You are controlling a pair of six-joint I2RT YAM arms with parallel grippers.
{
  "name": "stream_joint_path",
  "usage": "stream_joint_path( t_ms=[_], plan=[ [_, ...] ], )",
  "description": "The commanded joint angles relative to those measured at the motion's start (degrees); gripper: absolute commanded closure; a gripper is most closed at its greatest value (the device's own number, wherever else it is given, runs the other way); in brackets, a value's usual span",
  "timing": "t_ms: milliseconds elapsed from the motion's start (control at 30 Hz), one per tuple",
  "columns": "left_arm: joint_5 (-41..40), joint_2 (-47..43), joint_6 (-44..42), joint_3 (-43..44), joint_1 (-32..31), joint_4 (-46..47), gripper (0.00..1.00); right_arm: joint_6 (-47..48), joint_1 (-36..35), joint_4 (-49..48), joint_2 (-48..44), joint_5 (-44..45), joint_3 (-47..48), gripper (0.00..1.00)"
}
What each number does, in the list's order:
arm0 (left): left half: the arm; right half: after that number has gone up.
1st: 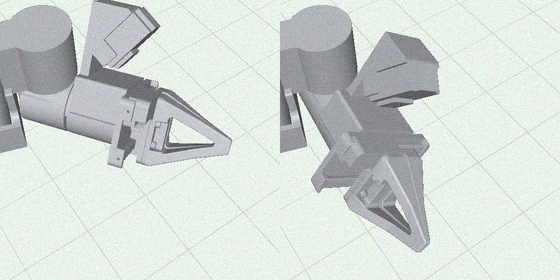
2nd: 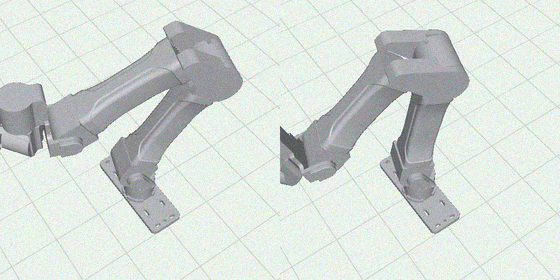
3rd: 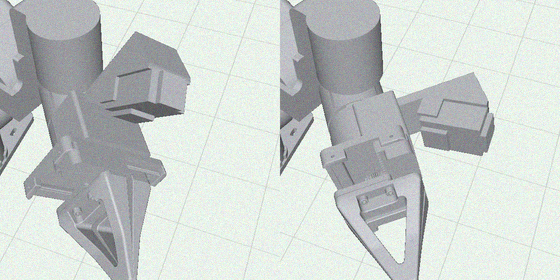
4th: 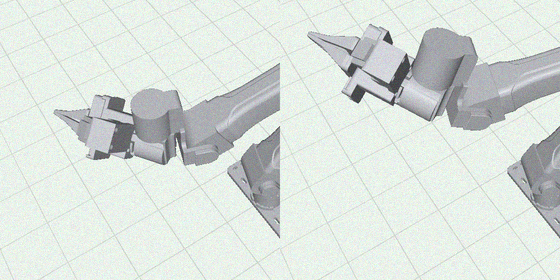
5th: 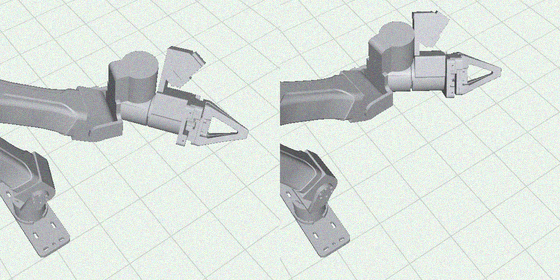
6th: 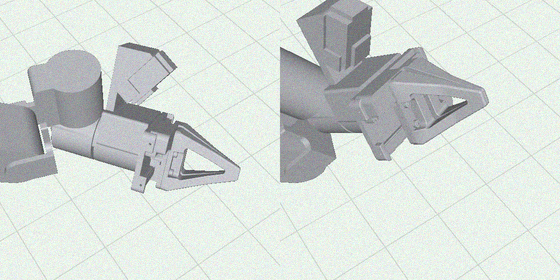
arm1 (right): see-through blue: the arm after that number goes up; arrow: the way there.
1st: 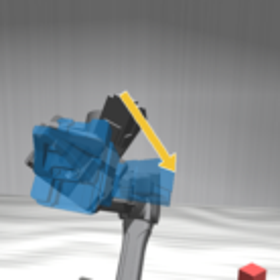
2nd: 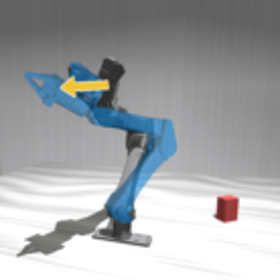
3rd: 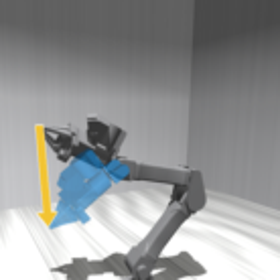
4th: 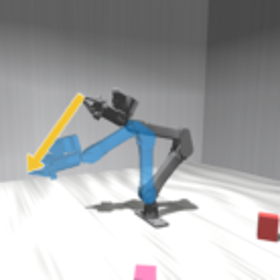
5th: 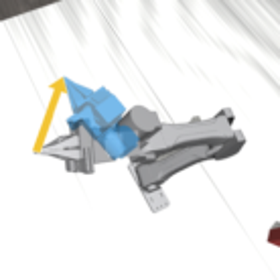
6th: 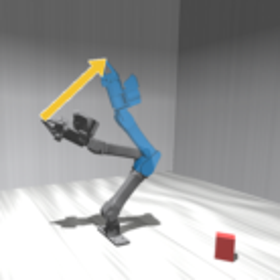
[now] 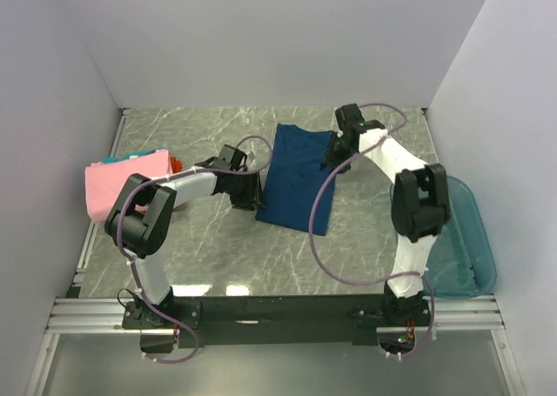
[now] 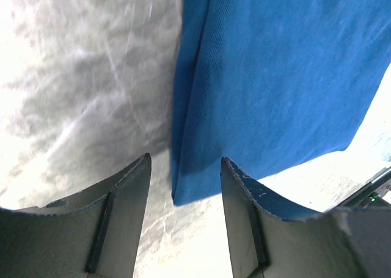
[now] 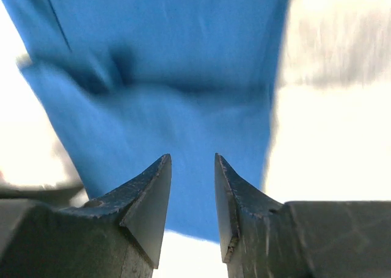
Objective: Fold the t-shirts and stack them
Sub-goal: Fold the tshirt
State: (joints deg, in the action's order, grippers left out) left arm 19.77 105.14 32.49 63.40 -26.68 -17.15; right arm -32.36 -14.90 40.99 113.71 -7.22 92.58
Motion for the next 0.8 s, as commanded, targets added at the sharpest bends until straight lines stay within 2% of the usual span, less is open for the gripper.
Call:
stream_joint_path(
  t_ms=[0, 133, 300, 600, 767],
  plan=[
    [-0.3, -3.5, -1.2, -0.7, -0.2, -0.9, 0.45, 1.4, -1.0, -0.7, -10.7, -2.9, -8.3, 0.58],
    [0.3, -4.4, -1.4, -1.4, -0.2, -1.6, 0.46, -0.3, -2.5, -2.3, -18.4, -4.5, -22.5, 0.58],
    [1.3, -5.4, -1.2, -2.5, -0.2, -1.7, 0.47, -2.8, -5.3, -4.0, -24.5, -5.7, -33.1, 0.58],
    [2.3, -6.8, -0.8, -4.7, -0.2, -1.2, 0.48, -5.3, -8.5, -7.3, -24.0, -5.9, -40.4, 0.59],
    [2.4, -7.5, -0.8, -5.4, -0.2, -1.0, 0.48, -5.6, -8.6, -8.6, -22.7, -5.3, -40.8, 0.59]
  ],
)
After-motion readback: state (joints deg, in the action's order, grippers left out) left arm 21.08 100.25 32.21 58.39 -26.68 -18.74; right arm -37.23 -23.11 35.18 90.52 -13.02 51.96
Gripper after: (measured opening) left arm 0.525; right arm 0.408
